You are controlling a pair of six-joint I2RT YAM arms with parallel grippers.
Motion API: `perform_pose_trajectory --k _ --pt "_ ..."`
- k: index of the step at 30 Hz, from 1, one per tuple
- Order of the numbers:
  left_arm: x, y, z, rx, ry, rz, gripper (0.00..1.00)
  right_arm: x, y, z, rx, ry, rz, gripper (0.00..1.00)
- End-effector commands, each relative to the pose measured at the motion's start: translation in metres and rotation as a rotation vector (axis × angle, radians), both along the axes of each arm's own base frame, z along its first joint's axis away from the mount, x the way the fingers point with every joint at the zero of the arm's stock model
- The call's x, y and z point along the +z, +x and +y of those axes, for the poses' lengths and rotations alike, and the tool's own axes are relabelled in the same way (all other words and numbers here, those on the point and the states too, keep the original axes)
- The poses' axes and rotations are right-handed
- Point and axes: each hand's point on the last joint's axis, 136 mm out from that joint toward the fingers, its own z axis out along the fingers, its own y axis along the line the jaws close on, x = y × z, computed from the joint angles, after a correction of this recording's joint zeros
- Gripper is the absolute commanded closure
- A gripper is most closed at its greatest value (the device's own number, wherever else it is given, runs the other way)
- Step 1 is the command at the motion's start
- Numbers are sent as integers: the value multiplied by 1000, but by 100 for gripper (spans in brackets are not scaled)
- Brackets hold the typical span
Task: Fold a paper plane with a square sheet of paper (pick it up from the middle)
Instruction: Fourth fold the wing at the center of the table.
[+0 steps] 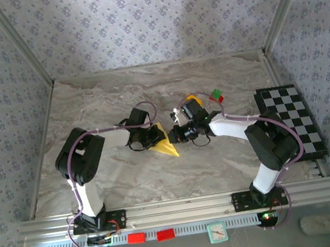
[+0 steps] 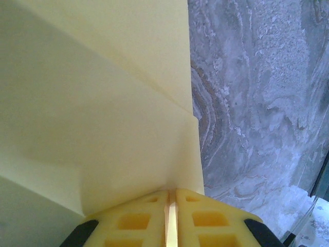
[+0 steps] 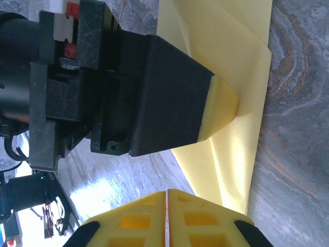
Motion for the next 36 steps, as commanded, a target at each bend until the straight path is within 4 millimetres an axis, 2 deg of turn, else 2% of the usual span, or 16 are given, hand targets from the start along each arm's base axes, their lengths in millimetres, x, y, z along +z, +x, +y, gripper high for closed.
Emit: perform_pose_trajectory --k 1,10,21,28,36 --pt "-24 -9 13 15 85 61 88 -17 -6 1 -2 -55 28 92" --pt "-28 -12 15 13 99 76 90 -40 -8 4 10 -114 61 98" --pt "-37 -19 23 19 148 108 91 -63 -12 -5 8 -188 106 98" --pt "-48 -25 38 40 228 141 94 -76 -34 -21 28 -238 168 98" --pt "-58 -28 45 54 264 163 94 -74 -68 -43 38 -256 238 98"
